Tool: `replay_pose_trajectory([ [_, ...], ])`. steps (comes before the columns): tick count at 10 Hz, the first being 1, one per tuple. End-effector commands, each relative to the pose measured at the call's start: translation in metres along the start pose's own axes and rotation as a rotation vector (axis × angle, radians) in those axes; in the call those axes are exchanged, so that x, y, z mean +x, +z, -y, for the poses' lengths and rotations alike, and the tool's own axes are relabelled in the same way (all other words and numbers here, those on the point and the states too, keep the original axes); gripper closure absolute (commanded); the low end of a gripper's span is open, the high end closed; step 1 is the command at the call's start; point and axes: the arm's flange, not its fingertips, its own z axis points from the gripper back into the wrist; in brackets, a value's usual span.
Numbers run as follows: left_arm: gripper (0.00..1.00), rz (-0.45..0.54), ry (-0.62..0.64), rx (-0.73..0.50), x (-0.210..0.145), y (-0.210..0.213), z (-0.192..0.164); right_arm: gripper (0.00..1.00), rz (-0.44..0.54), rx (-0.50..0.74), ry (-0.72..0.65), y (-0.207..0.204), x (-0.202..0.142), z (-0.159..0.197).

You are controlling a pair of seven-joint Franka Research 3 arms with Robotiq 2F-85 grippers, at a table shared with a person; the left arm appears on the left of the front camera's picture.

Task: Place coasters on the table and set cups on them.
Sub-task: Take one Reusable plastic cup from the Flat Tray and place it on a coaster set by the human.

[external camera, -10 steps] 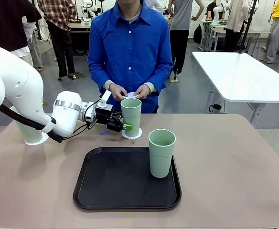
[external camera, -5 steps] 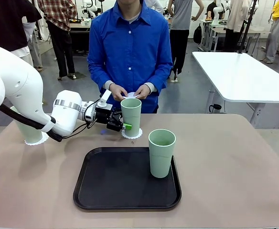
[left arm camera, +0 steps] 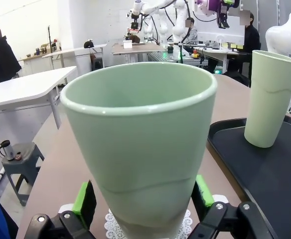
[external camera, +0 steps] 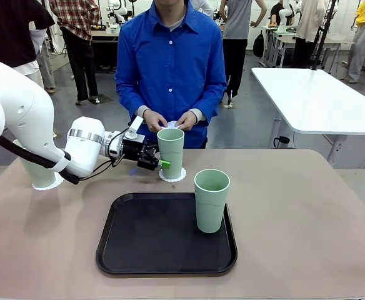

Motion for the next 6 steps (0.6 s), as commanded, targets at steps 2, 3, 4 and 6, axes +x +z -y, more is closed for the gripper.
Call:
replay_pose_trajectory([
  [2,0.0,-0.036,0.027,-0.015,0.003,0.012,-0.001,0.0,0.0,0.015,0.01,0.0,0.001,0.0],
  [3,0.0,-0.043,0.03,-0.015,0.003,0.016,0.0,0.0,0.0,0.015,0.01,0.0,0.001,0.0],
  [4,0.0,-0.047,0.036,-0.013,0.002,0.019,0.002,0.0,0.0,0.015,0.01,0.0,0.001,0.0],
  [6,0.0,-0.075,0.052,-0.006,0.003,0.024,0.006,0.0,0.0,0.015,0.01,0.0,0.001,0.0],
])
